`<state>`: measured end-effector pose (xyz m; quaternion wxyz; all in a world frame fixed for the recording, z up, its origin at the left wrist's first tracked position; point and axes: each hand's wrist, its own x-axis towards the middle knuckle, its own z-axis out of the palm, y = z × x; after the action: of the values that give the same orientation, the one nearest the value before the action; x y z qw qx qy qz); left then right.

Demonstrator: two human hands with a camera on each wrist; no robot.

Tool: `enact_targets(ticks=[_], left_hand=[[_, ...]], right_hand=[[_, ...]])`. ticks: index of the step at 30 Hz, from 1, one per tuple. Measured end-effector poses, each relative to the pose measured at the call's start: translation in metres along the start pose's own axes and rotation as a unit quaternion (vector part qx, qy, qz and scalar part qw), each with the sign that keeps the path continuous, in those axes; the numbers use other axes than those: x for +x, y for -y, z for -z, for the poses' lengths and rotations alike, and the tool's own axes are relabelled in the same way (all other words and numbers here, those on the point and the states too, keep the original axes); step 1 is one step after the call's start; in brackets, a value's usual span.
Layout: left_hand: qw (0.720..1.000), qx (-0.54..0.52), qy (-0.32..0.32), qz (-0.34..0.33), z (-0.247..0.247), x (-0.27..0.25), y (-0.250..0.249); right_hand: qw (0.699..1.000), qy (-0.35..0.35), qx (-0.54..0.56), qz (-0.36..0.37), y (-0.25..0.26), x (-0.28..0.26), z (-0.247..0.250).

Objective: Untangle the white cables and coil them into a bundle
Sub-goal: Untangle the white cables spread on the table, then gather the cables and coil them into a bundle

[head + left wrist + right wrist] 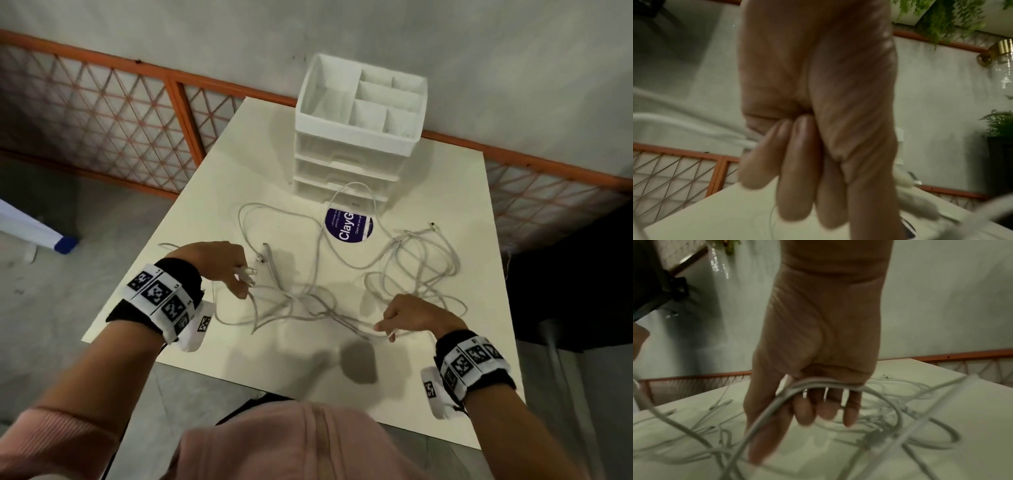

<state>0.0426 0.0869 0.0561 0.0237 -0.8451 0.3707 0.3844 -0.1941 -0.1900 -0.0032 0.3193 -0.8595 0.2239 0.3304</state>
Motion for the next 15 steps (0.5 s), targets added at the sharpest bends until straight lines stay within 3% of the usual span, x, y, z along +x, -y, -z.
enact_targets(ticks=[2,4,7,10,13,15], left_hand=[[0.998,0.018,0.06,0.02,-0.012,0.001,0.006],[0.995,0.015,0.1,0.019,-0.025,0.004,0.011],[0.991,-0.02,0.136,-0.005,-0.035,0.007,0.018],[0.991,-0.076,0.105,-0.033,-0.034,0.004,0.018],[0.988,-0.148,0.021,-0.037,-0.029,0.006,0.02],[0.985,-0.17,0.005,-0.027,-0.026,0.006,0.024]], right_hand=[[0.994,0.062,-0.078,-0.04,0.008,0.011,0.002],[0.985,0.077,-0.143,-0.058,0.022,0.022,0.005],[0.996,-0.008,-0.085,-0.013,0.055,0.037,0.011],[0.991,-0.1,-0.031,0.077,0.098,0.053,0.004],[0.981,-0.125,-0.008,0.149,0.133,0.075,-0.017],[0.973,-0.136,-0.018,0.187,0.147,0.089,-0.033]])
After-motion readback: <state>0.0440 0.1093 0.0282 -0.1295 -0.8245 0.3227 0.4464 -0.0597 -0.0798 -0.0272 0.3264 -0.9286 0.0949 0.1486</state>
